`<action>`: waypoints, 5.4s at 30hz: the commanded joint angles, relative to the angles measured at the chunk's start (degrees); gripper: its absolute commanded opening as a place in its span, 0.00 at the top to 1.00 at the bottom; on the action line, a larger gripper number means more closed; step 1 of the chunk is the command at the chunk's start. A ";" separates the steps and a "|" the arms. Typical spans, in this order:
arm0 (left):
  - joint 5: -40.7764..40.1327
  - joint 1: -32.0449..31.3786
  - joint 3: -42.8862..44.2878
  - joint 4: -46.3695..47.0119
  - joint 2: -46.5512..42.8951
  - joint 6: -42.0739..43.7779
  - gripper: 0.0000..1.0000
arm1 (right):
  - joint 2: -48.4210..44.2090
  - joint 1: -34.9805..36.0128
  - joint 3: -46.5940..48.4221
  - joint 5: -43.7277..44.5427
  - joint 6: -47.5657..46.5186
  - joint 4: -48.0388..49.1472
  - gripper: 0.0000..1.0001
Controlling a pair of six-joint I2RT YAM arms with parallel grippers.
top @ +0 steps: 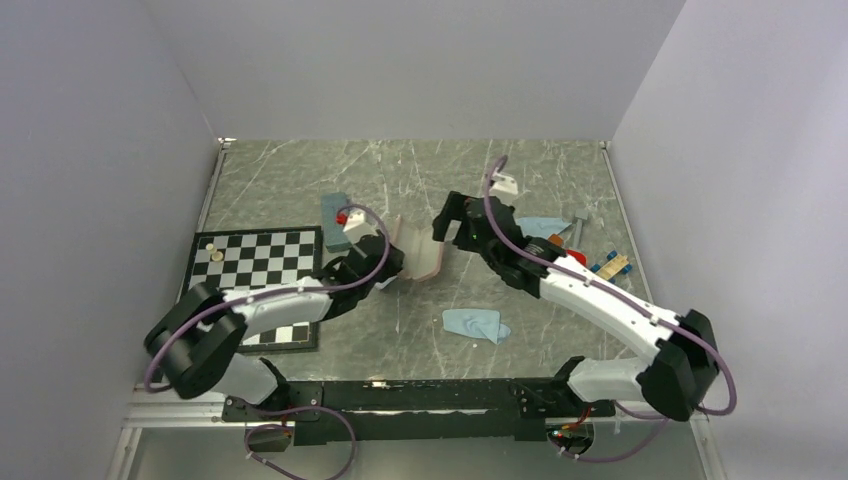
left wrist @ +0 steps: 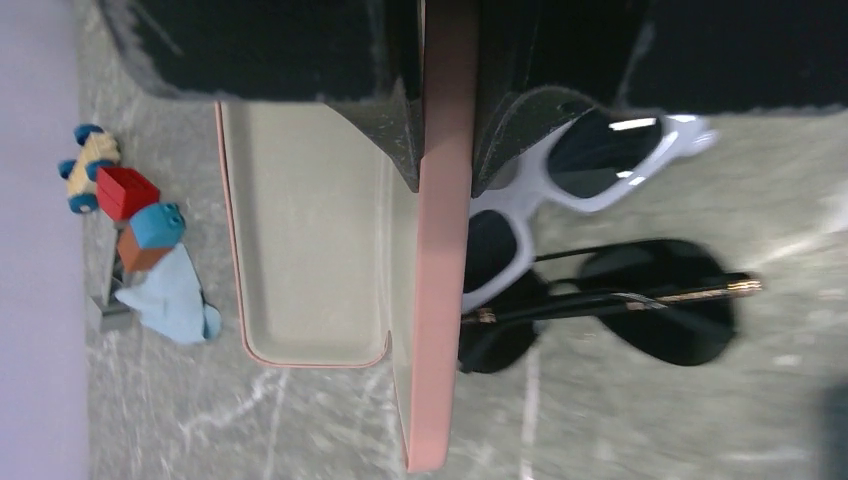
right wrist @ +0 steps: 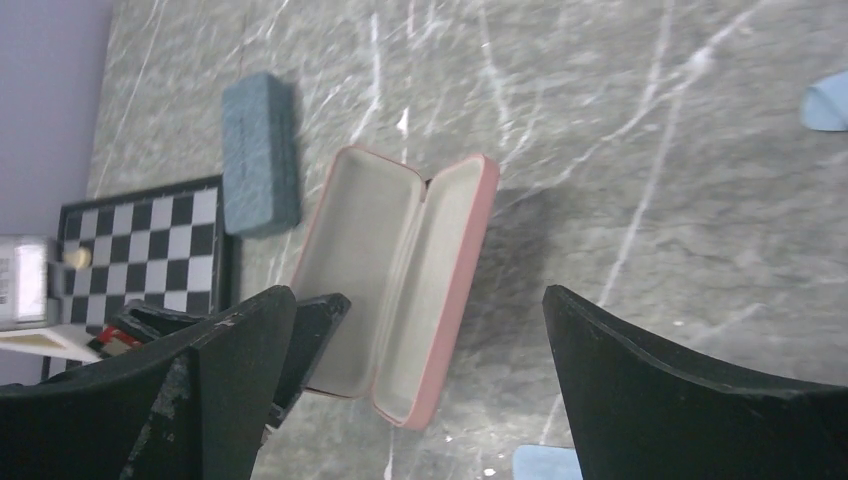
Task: Organize the sunglasses
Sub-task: Place the opened sunglasses case at the center of the board, then adjust the glasses cleaning cloth at the center of the board.
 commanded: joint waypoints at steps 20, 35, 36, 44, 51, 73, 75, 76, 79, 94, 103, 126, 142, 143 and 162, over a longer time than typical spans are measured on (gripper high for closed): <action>8.20 -11.51 34.33 -12.23 34.50 -10.31 0.93 | -22.04 -10.77 -12.65 6.70 2.20 -8.32 0.00; 6.22 -11.87 38.78 -34.69 35.09 -10.62 0.46 | -24.62 -12.37 -14.13 7.13 1.73 -8.47 0.00; 6.21 -11.89 39.27 -35.78 35.42 -10.65 0.45 | -24.64 -12.45 -14.21 7.04 1.73 -8.38 0.00; 2.55 -11.84 38.26 -37.78 32.09 -9.75 0.30 | -24.19 -12.67 -14.70 6.05 1.60 -7.92 0.00; 2.38 -11.10 41.43 -41.09 33.30 -8.95 0.25 | -23.85 -12.85 -14.30 5.37 0.89 -7.96 0.00; -0.36 -10.16 50.80 -38.78 40.17 5.64 0.54 | -19.95 -13.46 -13.89 3.94 -2.14 -6.46 0.00; -0.97 -10.16 51.81 -40.63 40.68 5.73 0.62 | -19.40 -13.52 -13.73 3.60 -2.14 -6.52 0.00; -1.10 -10.17 52.23 -41.22 41.02 6.20 0.67 | -19.27 -13.55 -13.64 3.53 -2.15 -6.60 0.00; -1.21 -10.16 53.37 -43.94 42.24 6.43 0.77 | -18.73 -13.64 -13.48 3.45 -2.14 -6.78 0.00; 6.91 -9.20 53.09 -53.87 46.33 10.74 0.53 | -17.45 -14.08 -12.36 1.29 -2.84 -8.00 0.00; 7.41 -8.18 49.87 -52.38 43.07 10.49 0.39 | -17.87 -14.25 -13.67 0.34 -2.30 -6.99 0.00; 18.27 -5.94 28.82 -32.30 4.88 20.10 0.01 | -22.93 -14.40 -10.81 -6.60 -7.08 -17.23 0.00; 23.83 -4.63 -4.73 -18.14 -16.28 14.79 0.01 | -20.10 -14.34 -32.48 -20.71 2.32 -9.05 0.10; 24.44 -4.63 -4.92 -17.44 -15.39 14.46 0.01 | -18.92 -14.34 -33.33 -20.03 2.15 -6.56 0.13; 31.13 -4.63 -3.88 -11.91 -8.16 14.85 0.01 | -16.22 -13.51 -34.45 -22.10 0.99 -8.10 0.45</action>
